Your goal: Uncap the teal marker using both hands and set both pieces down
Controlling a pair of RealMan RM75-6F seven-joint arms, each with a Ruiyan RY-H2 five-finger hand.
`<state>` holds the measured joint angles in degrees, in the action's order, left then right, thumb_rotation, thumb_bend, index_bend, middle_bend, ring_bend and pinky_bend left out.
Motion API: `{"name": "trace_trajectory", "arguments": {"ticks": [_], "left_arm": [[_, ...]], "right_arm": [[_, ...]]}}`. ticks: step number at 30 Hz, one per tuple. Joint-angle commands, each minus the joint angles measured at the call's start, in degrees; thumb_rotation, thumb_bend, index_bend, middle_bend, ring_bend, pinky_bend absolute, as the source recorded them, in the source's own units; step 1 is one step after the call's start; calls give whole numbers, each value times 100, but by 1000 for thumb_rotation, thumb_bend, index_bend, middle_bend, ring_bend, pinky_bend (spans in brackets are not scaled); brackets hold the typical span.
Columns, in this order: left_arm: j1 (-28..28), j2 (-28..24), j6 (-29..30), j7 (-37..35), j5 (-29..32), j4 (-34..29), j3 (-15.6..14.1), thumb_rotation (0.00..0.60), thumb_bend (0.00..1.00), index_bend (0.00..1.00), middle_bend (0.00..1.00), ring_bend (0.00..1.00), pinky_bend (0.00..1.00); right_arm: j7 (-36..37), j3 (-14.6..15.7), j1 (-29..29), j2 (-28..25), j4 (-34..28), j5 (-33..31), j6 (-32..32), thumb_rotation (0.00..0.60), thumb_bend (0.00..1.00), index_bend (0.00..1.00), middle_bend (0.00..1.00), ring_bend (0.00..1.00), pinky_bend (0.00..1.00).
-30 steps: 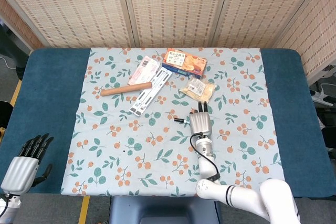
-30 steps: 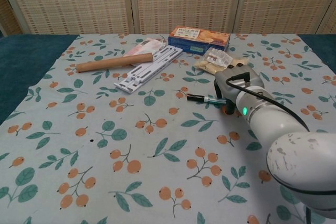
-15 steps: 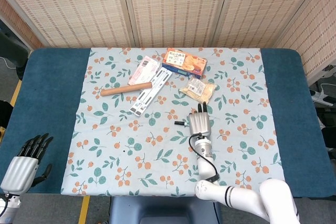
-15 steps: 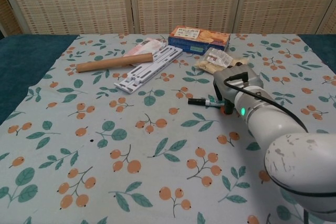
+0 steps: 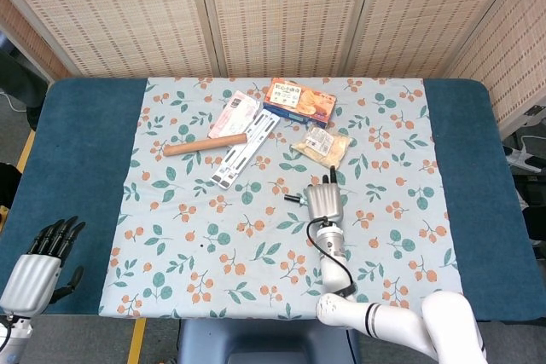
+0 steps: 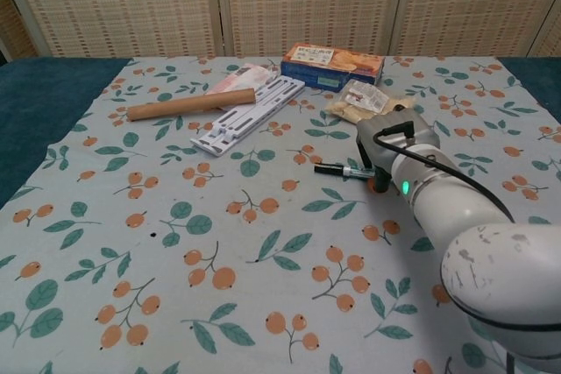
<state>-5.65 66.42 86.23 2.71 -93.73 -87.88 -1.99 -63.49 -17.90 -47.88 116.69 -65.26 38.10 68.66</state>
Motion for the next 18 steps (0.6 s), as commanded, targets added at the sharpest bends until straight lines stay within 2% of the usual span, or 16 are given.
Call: {"name": "trace_trajectory", "arguments": {"ticks": [1,9,18], "left_arm": [[6,-8,17,-7,-9,-4,-1,600,427,0,0,0,106],[13,-23,51,-54,-59,6,-15,600,427,0,0,0,107],[-22,182,182,80,-339,98,-35,600,437,59,8,0,118]], "right_arm": [[-137,13,27,6,-38,-144,18,600,330,786,689,306,0],[200,164,123,-243,-422,252,-14,600,370,795,784,409,0],[200,486,220,-1135,-1835,805,14,600,392,806,798,419,0]]}}
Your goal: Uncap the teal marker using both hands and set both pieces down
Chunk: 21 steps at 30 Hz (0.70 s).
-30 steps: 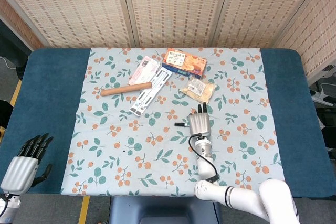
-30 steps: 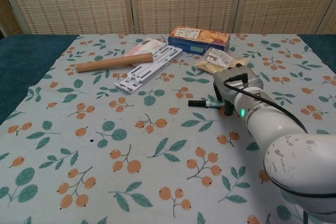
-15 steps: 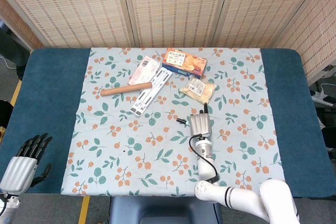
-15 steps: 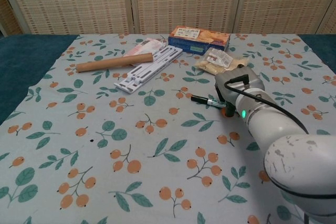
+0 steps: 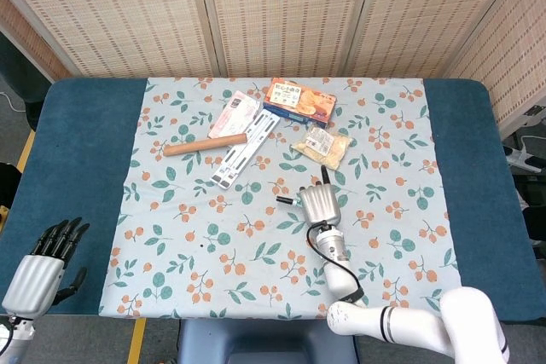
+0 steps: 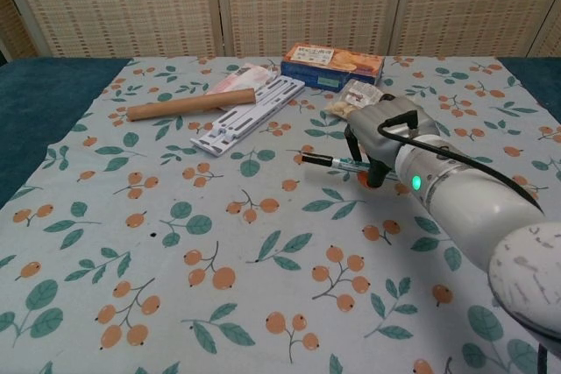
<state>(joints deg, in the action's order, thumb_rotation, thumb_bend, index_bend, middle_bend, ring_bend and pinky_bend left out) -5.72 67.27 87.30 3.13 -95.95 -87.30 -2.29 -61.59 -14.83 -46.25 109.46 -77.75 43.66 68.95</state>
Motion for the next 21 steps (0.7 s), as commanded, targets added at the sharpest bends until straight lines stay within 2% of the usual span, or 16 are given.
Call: {"name": "trace_trajectory", "arguments": {"ticks": [1,4,7,11,13,16,21], "left_arm": [[-30,139,92,12,-153,53,2,600,439,62,15,0,129],[-170,265,25,67,-243,28,77,600,439,70,40,0,161],[-446,248,-360,164,-223,-202,160,600,436,78,80,16,197],[-815,258,-849,625,-183,-663,318,600,416,77,84,36,231],[-987,410,-1129,839,-36,-859,413,600,404,95,97,70,281],[-1124,864,-1323,1491,249,-1025,584,600,399,146,148,142,307],[-1255,1872,-1360,2540,579,-772,774,600,400,280,267,220,361]], "right_arm": [[12,215,61,-503,-739,292,-31,600,393,808,799,419,0],[-20,349,38,-742,-1226,441,-90,600,393,811,800,419,0],[-73,461,-6,-804,-1551,512,-122,600,393,811,801,419,0],[-152,581,-67,-684,-1706,541,-99,600,393,811,801,419,0],[-171,580,-98,-542,-1661,467,-74,600,393,811,801,419,0],[-142,533,-143,-302,-1529,369,-39,600,393,811,801,419,0],[-157,485,-214,-40,-1425,293,35,600,393,811,801,419,0]]}}
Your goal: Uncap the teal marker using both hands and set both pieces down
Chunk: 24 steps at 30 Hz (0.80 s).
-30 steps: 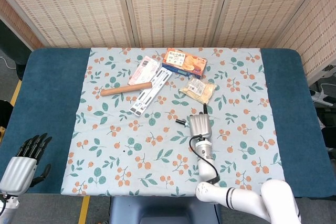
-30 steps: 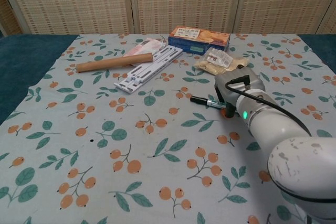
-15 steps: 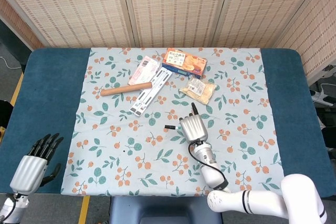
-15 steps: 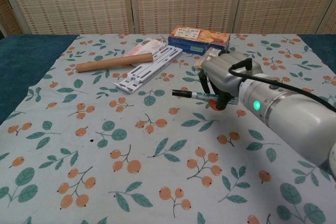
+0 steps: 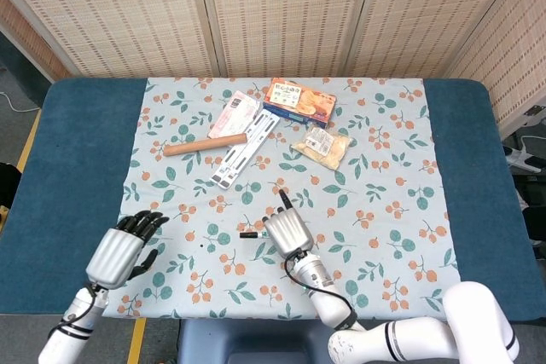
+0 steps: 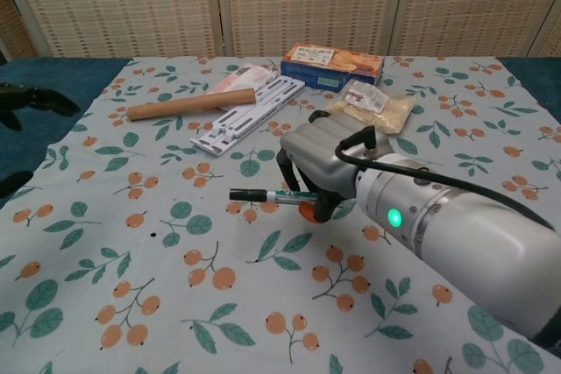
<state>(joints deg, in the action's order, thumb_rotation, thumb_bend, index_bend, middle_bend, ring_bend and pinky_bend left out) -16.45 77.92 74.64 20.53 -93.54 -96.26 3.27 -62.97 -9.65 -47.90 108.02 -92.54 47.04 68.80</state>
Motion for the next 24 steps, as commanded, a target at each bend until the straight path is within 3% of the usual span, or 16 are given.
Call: {"name": "trace_trajectory", "arguments": {"ticks": [1,6,13,24], "left_arm": [[-210,1003,-88,974,392,228,247,600,400,299,287,236,374],[-323,1517,-97,1523,581,518,338,600,388,324,313,254,401],[-556,2081,-126,1563,718,1225,484,600,360,319,359,267,427],[-764,2394,-349,1558,1062,1404,495,600,345,322,388,272,438]], "right_arm": [[-29,-48,-66,140,52,-42,78,600,393,811,801,419,0],[-124,-123,-125,171,-35,-95,180,600,394,811,800,419,0],[-242,-249,-202,201,-154,-273,315,600,394,811,800,419,0],[-276,-259,-283,320,-75,-301,446,600,394,811,801,419,0]]}}
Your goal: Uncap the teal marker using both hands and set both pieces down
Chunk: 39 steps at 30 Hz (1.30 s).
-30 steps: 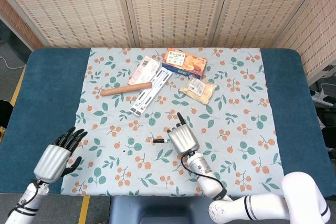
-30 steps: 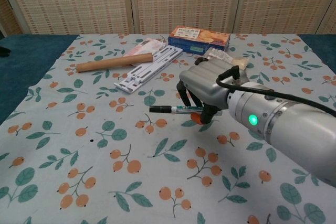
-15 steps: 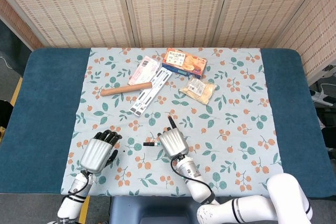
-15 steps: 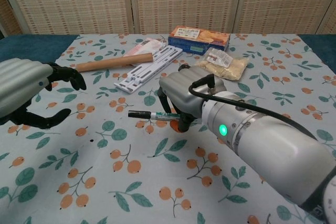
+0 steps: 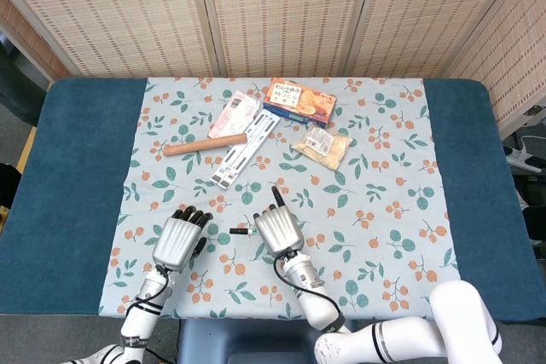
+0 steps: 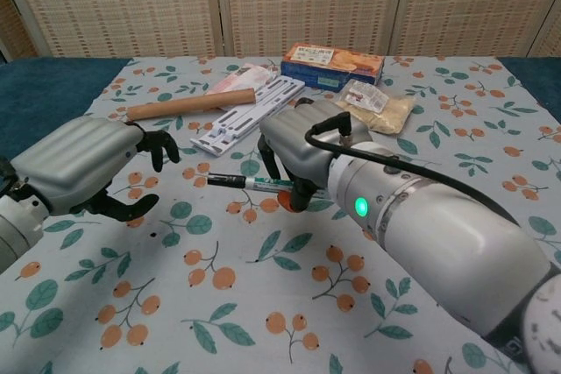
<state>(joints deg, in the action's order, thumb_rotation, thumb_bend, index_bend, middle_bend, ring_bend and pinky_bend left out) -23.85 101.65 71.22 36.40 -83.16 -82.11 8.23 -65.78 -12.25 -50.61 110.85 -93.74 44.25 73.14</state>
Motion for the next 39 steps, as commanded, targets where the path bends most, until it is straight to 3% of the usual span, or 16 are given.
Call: {"name": "trace_trajectory", "arguments": {"ticks": [1,20,39], "left_arm": [[-29,27,6,-61,19,-31,-8,600,344,322,390,274,440],[-272,530,51,-485,109,375,7,600,342,434,472,341,523],[-425,700,25,-663,234,476,29,600,339,424,507,372,547]], "right_arm": [[4,10,-15,49,66,-20,17,600,394,811,801,419,0],[207,-124,-48,284,300,-70,59,600,394,811,801,420,0],[253,-115,-83,458,423,-89,35,600,394,811,801,420,0]]}}
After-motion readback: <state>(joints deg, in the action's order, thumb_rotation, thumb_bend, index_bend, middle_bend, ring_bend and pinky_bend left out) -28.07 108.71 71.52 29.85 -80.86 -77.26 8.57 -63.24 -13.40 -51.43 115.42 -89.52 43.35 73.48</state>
